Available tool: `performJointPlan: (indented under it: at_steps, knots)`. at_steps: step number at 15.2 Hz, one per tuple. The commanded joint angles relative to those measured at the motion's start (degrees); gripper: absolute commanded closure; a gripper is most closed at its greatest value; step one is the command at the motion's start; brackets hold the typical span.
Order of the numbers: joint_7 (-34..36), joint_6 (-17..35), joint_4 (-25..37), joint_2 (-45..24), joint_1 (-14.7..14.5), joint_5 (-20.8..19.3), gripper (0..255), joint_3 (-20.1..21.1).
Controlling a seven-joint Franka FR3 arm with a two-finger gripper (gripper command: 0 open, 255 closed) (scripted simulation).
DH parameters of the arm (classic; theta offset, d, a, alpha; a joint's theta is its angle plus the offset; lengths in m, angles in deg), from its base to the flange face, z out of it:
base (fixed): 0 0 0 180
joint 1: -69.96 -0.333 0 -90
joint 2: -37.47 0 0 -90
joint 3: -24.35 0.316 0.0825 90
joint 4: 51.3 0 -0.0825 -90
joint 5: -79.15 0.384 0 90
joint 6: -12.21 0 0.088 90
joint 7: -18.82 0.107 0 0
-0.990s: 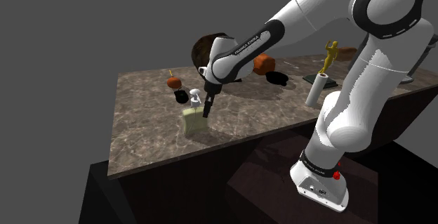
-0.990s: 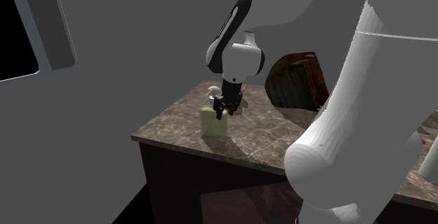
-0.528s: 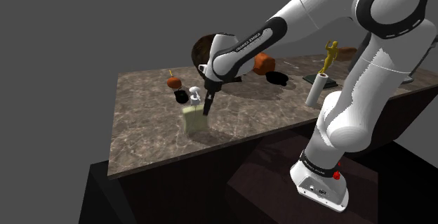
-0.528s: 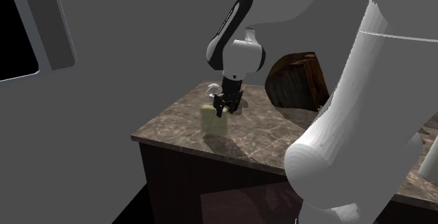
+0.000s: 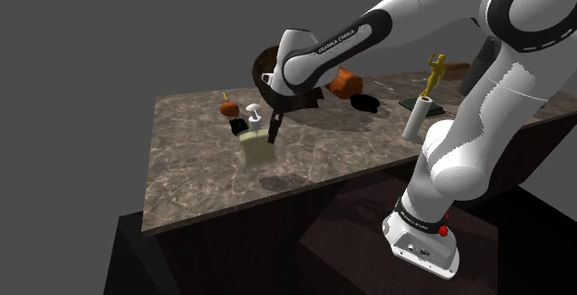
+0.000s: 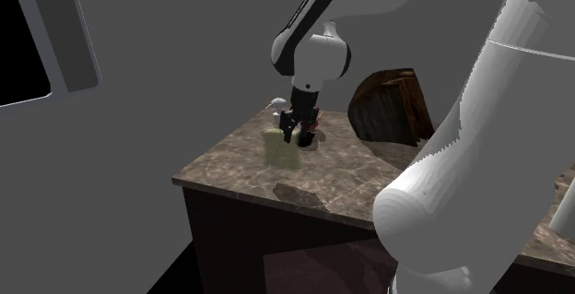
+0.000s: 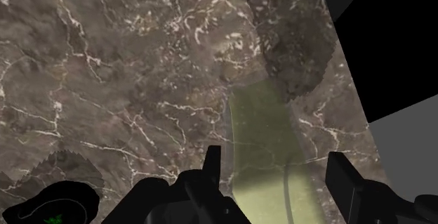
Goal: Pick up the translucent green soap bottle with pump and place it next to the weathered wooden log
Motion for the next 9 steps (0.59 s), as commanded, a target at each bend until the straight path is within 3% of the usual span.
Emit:
performJointPlan:
  at_steps: [1, 9]
  knots:
    - [0.4, -1.8, 1.0, 0.9, 0.2, -0.4, 255, 0.0]
    - [1.9, -8.2, 4.3, 4.0, 0.5, -1.7, 255, 0.0]
